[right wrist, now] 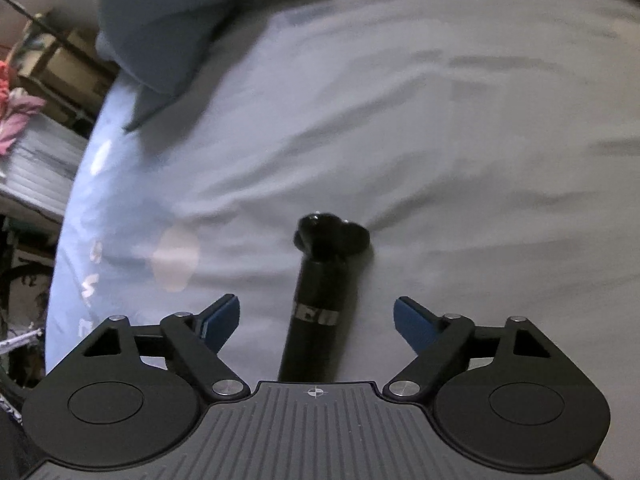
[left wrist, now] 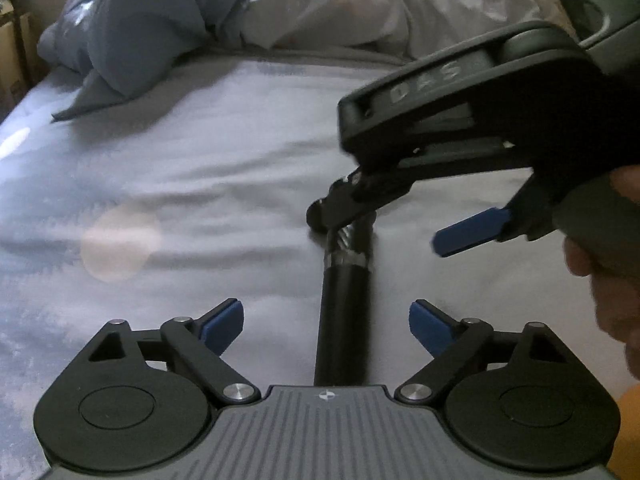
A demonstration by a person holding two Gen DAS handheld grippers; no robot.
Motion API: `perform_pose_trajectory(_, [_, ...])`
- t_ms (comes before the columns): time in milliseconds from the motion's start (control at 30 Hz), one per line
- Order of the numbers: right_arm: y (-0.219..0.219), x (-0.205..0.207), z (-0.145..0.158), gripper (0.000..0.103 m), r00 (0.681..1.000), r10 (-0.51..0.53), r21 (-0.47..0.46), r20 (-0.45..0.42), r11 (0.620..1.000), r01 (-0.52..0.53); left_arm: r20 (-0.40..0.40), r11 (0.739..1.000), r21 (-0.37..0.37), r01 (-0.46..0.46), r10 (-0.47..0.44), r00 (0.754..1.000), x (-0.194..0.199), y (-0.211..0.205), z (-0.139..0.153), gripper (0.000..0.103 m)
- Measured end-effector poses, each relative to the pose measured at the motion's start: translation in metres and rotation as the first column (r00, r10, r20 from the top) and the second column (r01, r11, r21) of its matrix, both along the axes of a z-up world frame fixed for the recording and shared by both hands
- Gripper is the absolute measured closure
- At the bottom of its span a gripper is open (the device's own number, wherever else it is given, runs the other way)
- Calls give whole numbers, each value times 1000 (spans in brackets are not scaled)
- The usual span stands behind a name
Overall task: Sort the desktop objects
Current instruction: 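Lower the right tool to the black stick and close its gripper on it, then lift the black stick with the right gripper and carry it over the box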
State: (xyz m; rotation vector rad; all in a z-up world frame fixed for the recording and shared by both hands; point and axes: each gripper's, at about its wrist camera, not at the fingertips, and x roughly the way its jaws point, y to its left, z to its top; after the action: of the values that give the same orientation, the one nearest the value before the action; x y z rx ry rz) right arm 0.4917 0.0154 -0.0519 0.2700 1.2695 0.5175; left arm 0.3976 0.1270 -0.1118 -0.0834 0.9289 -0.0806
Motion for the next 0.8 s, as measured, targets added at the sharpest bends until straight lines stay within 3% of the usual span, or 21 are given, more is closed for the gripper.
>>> perform_pose_trajectory(100, [8,1,-16,38,1000,-5,-2,-30,1000,5,-12,999,-30,11,-12,1000,2,3,-8,21])
perform_pose_trajectory(267, [20,2,-43,51,997,-13,-5,-79,1000,12,-46,997,-76,18,-22,999,3,6,-20,44])
perform_pose_trajectory(367, [28,3,-59,60,994,-18,-7,-108,1000,17,-40,997,-81,21,-24,999,-2,6,-23,46])
perform_pose_trajectory(400, [30,1,-61,61,994,-17,-8,-110,1000,16,-37,997,-81,21,-24,999,-3,6,-24,47])
perform_pose_trajectory(467, [32,-5,-60,62,995,-12,-7,-102,1000,12,-36,996,-82,25,-28,999,-5,4,-24,63])
perform_pose_trajectory(533, [35,-11,-60,63,996,-8,-7,-94,1000,7,-33,994,-106,40,-44,998,-3,5,-24,70])
perform_pose_trajectory(733, [42,-29,-57,64,997,8,-6,-73,1000,-8,-32,992,-125,34,-39,999,-9,5,-19,70])
perform_pose_trajectory(800, [34,-16,-51,64,998,12,5,-62,1000,-12,-16,992,-119,35,-37,999,-13,5,-15,70])
